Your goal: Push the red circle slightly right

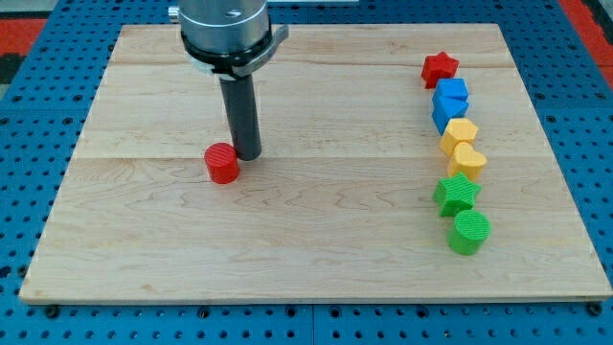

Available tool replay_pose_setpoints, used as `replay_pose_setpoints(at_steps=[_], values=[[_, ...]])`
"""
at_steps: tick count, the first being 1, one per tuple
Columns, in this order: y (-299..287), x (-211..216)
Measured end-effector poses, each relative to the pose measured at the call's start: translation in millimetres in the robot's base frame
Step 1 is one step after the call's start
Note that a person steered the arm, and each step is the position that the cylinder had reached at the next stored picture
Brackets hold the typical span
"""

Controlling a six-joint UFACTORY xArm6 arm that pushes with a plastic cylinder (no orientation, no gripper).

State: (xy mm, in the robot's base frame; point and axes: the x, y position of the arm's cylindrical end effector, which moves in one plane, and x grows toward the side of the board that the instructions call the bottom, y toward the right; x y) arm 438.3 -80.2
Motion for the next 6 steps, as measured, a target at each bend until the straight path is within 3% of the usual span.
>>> replay_pose_setpoints(at_steps=[3, 5, 6], values=[[-116.0, 14.2], [-14.1, 44.3], [-8.0, 18.7]])
